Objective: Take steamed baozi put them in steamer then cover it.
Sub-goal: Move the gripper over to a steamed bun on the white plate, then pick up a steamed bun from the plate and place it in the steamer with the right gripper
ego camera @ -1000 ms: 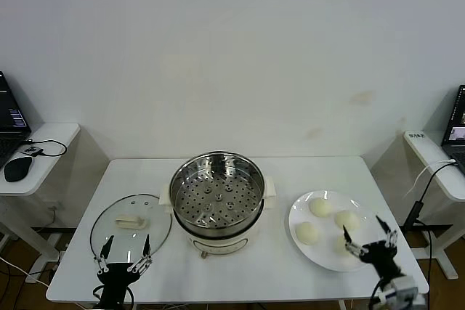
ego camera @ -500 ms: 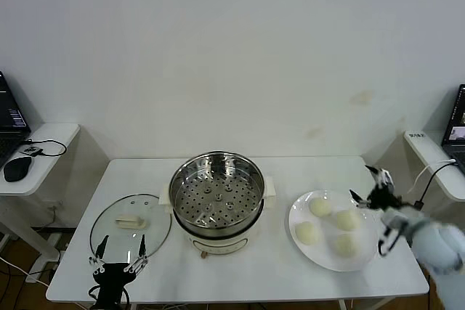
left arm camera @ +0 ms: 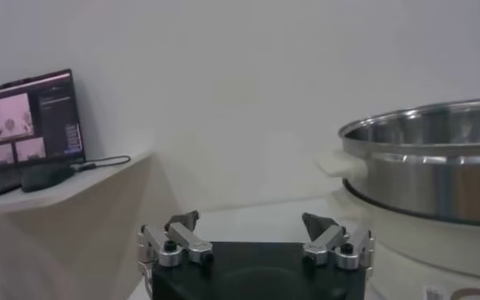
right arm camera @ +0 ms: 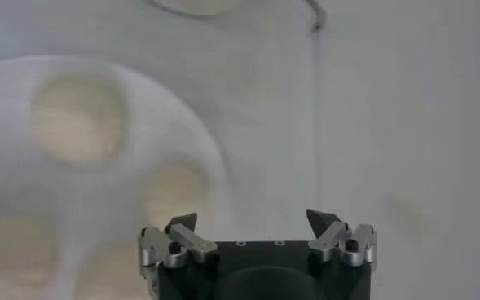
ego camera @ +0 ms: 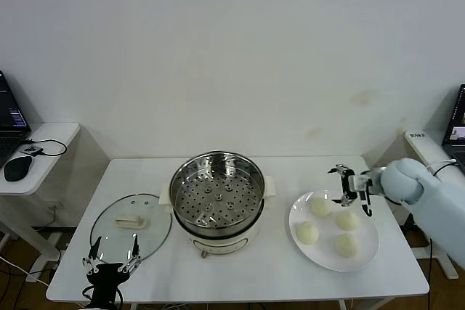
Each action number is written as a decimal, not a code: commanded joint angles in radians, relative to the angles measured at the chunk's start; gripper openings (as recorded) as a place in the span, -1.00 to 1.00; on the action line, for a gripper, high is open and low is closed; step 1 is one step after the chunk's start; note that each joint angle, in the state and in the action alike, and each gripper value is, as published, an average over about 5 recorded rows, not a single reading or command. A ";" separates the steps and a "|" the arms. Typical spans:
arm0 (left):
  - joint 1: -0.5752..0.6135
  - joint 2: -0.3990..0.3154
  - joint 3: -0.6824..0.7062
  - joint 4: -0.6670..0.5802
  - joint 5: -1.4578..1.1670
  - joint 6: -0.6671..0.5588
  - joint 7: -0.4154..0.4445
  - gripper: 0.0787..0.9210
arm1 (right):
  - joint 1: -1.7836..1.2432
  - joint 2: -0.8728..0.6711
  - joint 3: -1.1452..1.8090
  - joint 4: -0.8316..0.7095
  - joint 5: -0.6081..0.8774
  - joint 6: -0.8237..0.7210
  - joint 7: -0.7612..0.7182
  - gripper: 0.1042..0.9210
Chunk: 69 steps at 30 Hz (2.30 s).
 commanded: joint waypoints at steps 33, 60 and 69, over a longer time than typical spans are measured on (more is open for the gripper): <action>-0.005 -0.007 -0.028 0.016 0.004 -0.004 0.005 0.77 | 0.061 0.213 -0.168 -0.259 -0.013 -0.062 -0.039 0.56; -0.003 -0.010 -0.029 0.025 0.002 -0.018 -0.005 0.77 | 0.079 0.171 -0.159 -0.206 0.010 -0.062 -0.010 -0.07; -0.003 -0.009 -0.026 0.023 0.002 -0.017 -0.007 0.77 | 0.202 0.087 -0.176 -0.076 0.096 -0.070 -0.014 -0.07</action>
